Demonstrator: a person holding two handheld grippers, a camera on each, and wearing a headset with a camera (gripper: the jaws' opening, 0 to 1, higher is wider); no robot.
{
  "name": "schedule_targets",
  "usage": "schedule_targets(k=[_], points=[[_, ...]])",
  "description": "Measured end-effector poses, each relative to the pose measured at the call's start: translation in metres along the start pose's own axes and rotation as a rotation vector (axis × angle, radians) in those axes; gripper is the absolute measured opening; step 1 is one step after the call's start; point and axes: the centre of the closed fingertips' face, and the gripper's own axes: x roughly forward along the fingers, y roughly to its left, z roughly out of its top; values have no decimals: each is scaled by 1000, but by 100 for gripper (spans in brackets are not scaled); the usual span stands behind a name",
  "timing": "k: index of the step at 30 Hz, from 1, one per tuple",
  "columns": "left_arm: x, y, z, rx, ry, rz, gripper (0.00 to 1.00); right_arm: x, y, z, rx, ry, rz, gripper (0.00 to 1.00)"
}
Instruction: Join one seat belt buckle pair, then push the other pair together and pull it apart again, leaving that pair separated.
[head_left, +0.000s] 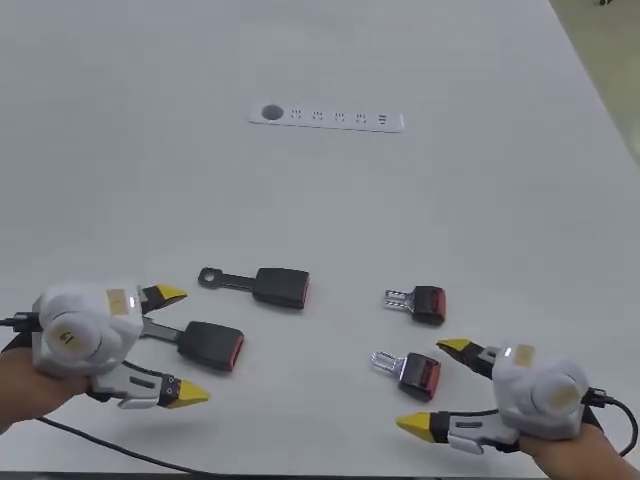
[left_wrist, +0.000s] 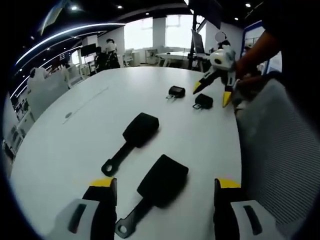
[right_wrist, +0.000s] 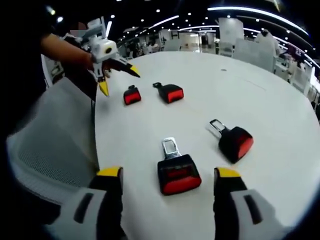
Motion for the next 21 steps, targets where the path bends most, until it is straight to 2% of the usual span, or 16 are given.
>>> schedule_targets(k=[5,10,12,17,19,21], points=[[7,3,0,-1,4,-16,78,2,-2,-5,-7,26,15,70],[12,4,-4,28,21,-39,72,3,-3,-8,-8,43,27,65],[14,3,-3,23,14,-53,68,3,-3,-8,-12,53,30,63],[24,3,-18,76,66,-92,64,3,1,-14,-50,97,60,56],[24,1,-17,82,70,-99,62,3,1,-15,-54,101,59,55],[28,1,-26,105,105,-105,61,3,0,-13,-55,96,57,54]])
